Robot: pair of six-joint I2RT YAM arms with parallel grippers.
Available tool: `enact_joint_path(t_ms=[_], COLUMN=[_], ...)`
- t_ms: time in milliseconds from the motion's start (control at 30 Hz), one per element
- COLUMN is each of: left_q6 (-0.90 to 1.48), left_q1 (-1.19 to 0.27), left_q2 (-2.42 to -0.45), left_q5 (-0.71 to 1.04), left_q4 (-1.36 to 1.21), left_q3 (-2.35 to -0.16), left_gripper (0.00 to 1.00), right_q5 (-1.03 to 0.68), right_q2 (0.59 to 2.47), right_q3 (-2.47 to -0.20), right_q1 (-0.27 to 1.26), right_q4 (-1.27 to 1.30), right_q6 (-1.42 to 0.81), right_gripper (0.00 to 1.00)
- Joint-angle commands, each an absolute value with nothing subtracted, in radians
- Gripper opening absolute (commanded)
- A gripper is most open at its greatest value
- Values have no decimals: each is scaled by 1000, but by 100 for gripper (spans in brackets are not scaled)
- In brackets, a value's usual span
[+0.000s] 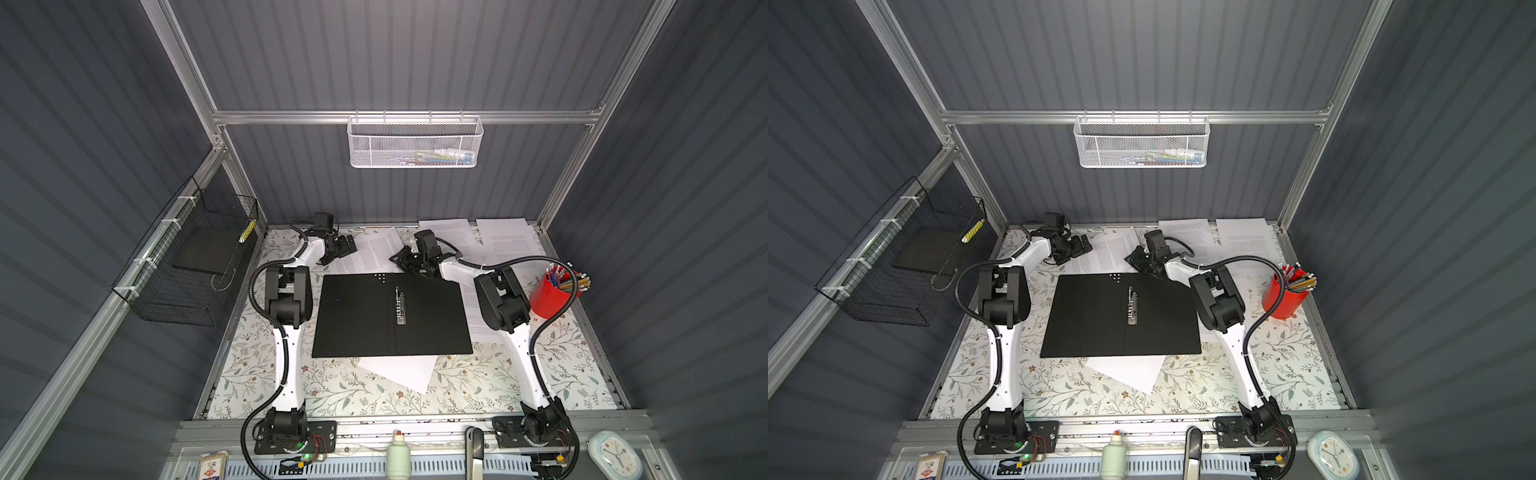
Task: Put the files into the folder
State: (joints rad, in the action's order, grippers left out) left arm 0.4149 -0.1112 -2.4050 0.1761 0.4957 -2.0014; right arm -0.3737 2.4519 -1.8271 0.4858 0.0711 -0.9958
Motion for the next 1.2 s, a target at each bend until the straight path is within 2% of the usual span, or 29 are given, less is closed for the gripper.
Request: enact_joint_path(t_ms=[0,133,200,333,633,800,967,1167], left_q6=[425,414,403,390,387,384,344,301], left_q1=[-112,-112,-113,-114,-115,-122,-153,-170], left_q2=[-2410,-2345,-2295,-2185,-1909,-1728,-1597,-1487], left_q5=[237,253,242,197,85,92,104,111], left_q4=[617,638,656,674,748,751,771,818], left_q3=[-1971,-1982,-1979,-1955,-1832,-1683,-1555,-1440], left_gripper=[100,100,100,100,100,100,100,100], right_q5=[-295,-291,-320,-246,-224,-316,-594,-770], right_q2=[2480,2484,2469,2416,2286,2091,1953,1775], right_q3=[-1855,-1883,-1899,-1927,-1947,-1862,-1861,-1830], right_q1=[484,480,472,462,384,355,334,334], right_q4=[51,50,50,20,-39,-132,-331,-588], right_q6=[-994,-996,-996,-902,-698,-632,-556,-432], right_gripper=[16,0,0,0,0,0,0,0])
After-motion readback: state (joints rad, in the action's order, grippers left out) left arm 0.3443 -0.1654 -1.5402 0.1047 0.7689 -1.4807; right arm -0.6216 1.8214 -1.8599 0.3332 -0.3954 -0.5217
